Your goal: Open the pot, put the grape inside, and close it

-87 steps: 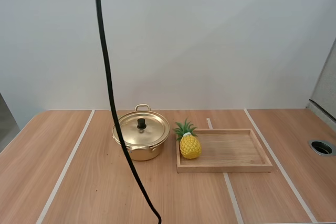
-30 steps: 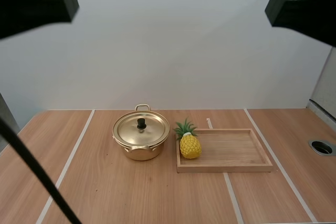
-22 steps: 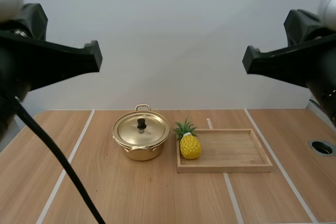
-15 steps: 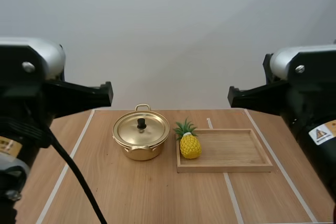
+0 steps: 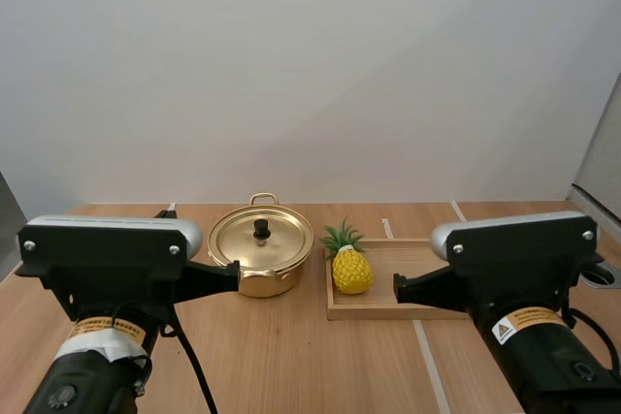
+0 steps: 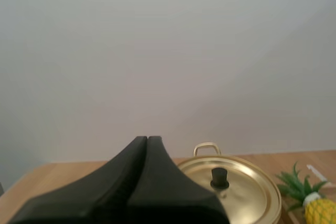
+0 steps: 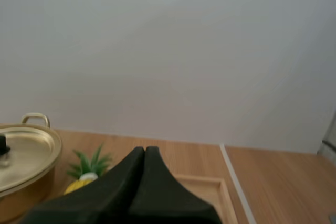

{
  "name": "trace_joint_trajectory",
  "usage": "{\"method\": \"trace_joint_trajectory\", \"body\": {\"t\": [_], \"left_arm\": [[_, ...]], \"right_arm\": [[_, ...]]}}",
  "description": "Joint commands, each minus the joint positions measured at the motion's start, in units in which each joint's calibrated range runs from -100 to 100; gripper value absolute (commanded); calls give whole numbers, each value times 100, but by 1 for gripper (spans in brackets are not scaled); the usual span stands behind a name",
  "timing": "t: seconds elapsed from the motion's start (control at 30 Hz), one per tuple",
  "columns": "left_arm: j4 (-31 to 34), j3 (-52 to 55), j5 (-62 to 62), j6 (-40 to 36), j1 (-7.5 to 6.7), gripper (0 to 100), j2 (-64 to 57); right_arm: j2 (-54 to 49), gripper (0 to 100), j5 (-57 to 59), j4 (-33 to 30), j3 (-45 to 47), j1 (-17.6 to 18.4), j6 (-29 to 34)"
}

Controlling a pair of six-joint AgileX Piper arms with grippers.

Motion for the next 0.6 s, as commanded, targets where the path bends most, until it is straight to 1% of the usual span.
{"method": "trace_joint_trajectory", "body": {"t": [0.0, 0.1, 0.13, 0.17, 0.37, 0.5, 0.57], "left_arm": [[43, 505, -458, -127, 3, 0, -27], [43, 649, -458, -361, 3, 0, -27], [43, 649, -277, -404, 3, 0, -27], [33, 649, -65, -511, 3, 0, -27], [33, 649, 68, -600, 29, 0, -27], [33, 649, 818, -753, 29, 0, -27], [33, 649, 1226, -768, 29, 0, -27]], "right_arm": [[-47, 0, -103, -38, 572, 2, 115], [-47, 0, -103, -38, 680, 2, 130], [-47, 0, 222, -38, 680, 2, 142], [-47, 0, 311, -38, 680, -5, 213], [-47, 0, 436, -38, 680, -70, 359], [-47, 0, 1022, -38, 680, -114, 359], [-47, 0, 1060, -38, 680, -121, 359]]}}
